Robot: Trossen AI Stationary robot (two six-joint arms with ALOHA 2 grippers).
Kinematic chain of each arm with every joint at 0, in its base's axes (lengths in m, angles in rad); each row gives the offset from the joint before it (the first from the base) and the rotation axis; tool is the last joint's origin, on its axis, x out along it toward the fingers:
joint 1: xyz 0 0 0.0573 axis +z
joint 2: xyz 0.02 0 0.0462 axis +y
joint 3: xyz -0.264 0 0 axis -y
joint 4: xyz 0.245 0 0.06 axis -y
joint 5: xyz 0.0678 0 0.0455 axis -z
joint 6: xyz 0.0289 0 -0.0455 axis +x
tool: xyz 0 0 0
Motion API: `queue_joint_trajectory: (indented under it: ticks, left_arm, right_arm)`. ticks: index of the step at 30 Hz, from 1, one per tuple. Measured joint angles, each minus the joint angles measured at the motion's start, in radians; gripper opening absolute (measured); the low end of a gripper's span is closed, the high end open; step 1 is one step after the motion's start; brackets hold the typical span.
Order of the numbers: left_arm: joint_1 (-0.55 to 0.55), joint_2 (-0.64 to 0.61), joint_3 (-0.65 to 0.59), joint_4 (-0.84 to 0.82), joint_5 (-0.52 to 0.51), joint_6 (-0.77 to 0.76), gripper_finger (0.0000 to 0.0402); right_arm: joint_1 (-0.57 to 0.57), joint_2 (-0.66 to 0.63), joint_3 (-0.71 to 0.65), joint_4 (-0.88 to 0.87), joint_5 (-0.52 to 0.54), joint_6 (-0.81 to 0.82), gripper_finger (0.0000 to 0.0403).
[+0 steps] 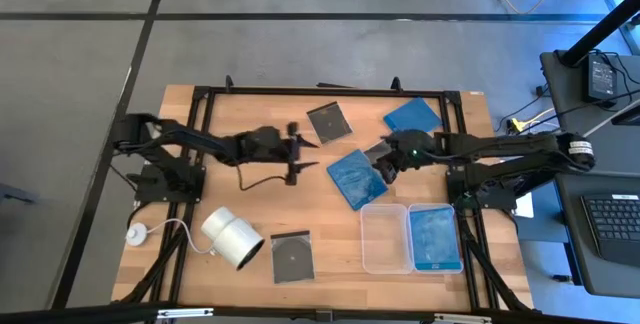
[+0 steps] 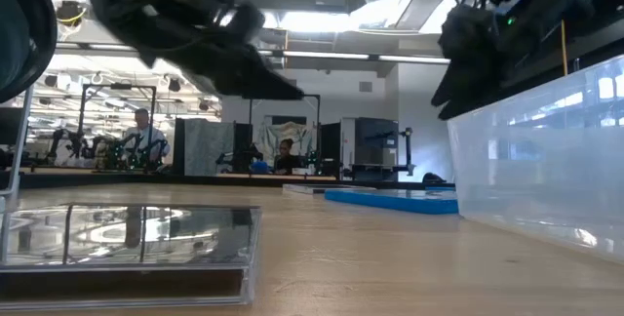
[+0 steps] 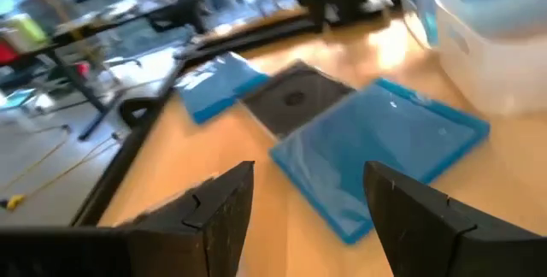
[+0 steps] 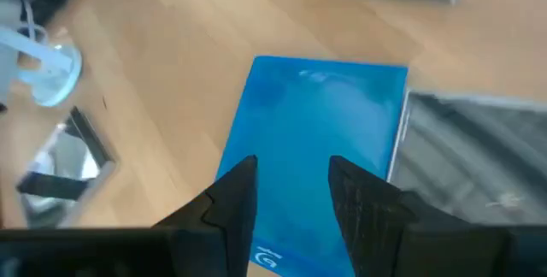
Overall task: Pick & place jewel cases by type
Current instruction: Put the bottom blue CD case into the right transparent bin
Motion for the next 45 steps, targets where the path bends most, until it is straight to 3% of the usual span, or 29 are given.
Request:
queue_joint_trajectory:
  ticks: [5,18,31,45]
  left_arm:
    - [-0.028,0.150,0.160,-0.211,-0.007,0.111,0.0209]
    - [-0.052,0.420,0.346,-0.224,0.047,0.156,0.0187]
    - [-0.052,0.445,0.360,-0.310,0.050,0.173,0.0160]
    - [-0.052,0.443,0.361,-0.351,0.037,0.166,0.0137]
  right_arm:
    - [-0.090,0.051,-0.030,0.026,-0.087,0.039,0.0149]
    - [-0.142,0.262,-0.029,0.109,-0.097,-0.110,0.0149]
    - [-0.186,0.446,-0.025,0.260,-0.161,-0.075,0.0149]
    - [-0.213,0.463,-0.026,0.274,-0.223,-0.060,0.0149]
